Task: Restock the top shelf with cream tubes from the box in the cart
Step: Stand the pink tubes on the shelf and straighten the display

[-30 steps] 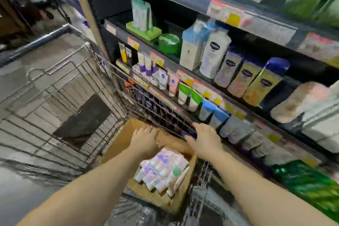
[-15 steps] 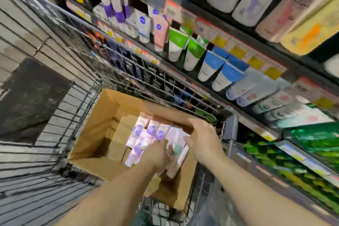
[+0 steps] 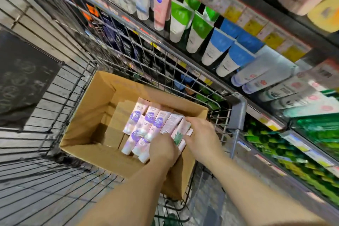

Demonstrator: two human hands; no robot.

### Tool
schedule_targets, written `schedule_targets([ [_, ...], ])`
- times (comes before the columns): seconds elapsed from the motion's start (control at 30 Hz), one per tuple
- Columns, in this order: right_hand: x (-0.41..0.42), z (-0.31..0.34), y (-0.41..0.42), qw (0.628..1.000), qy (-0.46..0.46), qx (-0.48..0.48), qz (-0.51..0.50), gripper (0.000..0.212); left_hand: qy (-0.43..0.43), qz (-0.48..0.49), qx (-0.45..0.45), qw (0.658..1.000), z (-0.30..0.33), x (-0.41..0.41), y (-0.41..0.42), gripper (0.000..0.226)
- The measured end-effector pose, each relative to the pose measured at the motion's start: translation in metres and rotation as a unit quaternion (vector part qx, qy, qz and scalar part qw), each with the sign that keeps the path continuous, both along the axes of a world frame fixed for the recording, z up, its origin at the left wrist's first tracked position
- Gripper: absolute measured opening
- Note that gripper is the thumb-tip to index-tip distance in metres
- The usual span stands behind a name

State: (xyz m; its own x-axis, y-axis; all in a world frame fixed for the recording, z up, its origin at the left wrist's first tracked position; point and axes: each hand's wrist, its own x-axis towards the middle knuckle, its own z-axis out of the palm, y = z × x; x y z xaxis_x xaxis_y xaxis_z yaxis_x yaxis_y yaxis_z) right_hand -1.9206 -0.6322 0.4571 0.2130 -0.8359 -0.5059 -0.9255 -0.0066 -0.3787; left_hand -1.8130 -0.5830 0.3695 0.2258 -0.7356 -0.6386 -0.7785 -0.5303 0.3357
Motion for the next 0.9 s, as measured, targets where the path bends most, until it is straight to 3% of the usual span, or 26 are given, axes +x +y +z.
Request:
schedule_targets([
  [0.4,0.002,0.005,0.009,1.0,-0.018,0.004,-0.008,0.05,0.03,-0.012,0.004,0.999,0.009,0.0,0.007,0.032],
  [0.53,0.001,0.002,0.012,0.999,-0.019,0.025,-0.026,0.051,0.113,0.027,0.047,0.992,0.013,0.015,0.003,0.019],
  [0.6,0.004,0.002,0.014,0.997,-0.037,0.042,-0.044,0.049,0.227,0.119,0.055,0.965,0.013,0.03,0.004,0.018],
  [0.7,0.012,-0.001,0.014,0.989,-0.063,0.09,-0.098,0.048,0.417,0.241,0.073,0.873,0.018,0.06,0.005,0.022],
  [0.77,0.018,-0.005,0.013,0.975,-0.095,0.151,-0.133,0.045,0.497,0.249,0.09,0.827,0.029,0.074,0.004,0.029],
  [0.9,0.023,-0.012,0.011,0.928,-0.206,0.243,-0.195,0.037,0.561,0.211,0.096,0.795,0.046,0.081,-0.007,0.03],
])
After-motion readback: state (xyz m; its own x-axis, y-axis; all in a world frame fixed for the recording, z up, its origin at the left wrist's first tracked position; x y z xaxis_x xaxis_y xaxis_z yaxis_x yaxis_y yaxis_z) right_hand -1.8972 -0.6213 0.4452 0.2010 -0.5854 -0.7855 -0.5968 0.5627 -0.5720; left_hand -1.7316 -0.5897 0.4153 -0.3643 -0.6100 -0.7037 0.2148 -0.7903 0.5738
